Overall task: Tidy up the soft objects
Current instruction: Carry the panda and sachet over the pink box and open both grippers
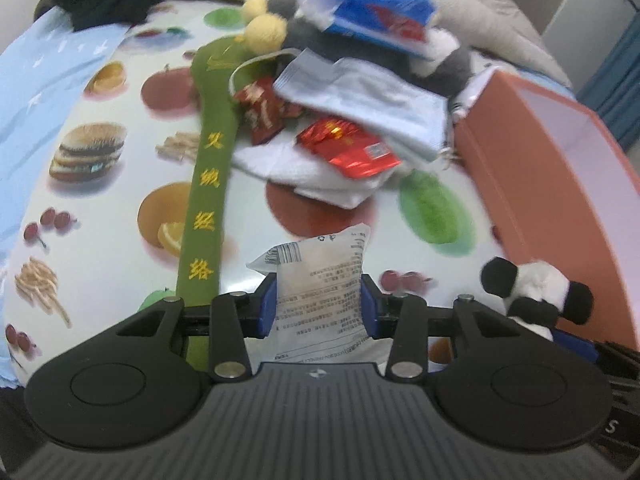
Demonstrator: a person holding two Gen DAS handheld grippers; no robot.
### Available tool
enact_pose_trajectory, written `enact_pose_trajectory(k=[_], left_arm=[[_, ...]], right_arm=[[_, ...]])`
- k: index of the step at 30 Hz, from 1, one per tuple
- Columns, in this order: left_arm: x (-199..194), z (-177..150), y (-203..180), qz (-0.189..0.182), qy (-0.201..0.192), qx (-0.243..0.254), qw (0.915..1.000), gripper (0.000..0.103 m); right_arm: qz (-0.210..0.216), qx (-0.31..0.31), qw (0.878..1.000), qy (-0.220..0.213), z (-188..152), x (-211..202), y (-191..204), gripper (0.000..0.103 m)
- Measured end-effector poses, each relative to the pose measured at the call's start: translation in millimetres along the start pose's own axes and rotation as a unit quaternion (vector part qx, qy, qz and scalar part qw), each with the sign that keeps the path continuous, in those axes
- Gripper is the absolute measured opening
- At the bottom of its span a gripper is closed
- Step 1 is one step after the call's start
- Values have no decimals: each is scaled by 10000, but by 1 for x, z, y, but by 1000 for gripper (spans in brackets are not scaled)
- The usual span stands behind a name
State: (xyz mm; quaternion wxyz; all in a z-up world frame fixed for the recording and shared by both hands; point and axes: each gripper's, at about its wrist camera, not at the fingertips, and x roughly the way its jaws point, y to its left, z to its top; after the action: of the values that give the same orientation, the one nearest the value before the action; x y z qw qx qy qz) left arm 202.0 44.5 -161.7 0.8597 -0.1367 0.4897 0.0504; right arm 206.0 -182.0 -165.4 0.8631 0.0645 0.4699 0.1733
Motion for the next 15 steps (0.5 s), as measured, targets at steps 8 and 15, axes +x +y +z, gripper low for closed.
enact_pose_trajectory(k=[8, 15], left_arm=[[-53, 13, -19, -455, -344, 351, 9978, 47], [-87, 21, -45, -798, -598, 684, 9927, 47]], right_arm=[[127, -65, 9987, -492, 16, -49, 7, 68], [45, -67, 9949, -1004, 23, -93, 3, 68]])
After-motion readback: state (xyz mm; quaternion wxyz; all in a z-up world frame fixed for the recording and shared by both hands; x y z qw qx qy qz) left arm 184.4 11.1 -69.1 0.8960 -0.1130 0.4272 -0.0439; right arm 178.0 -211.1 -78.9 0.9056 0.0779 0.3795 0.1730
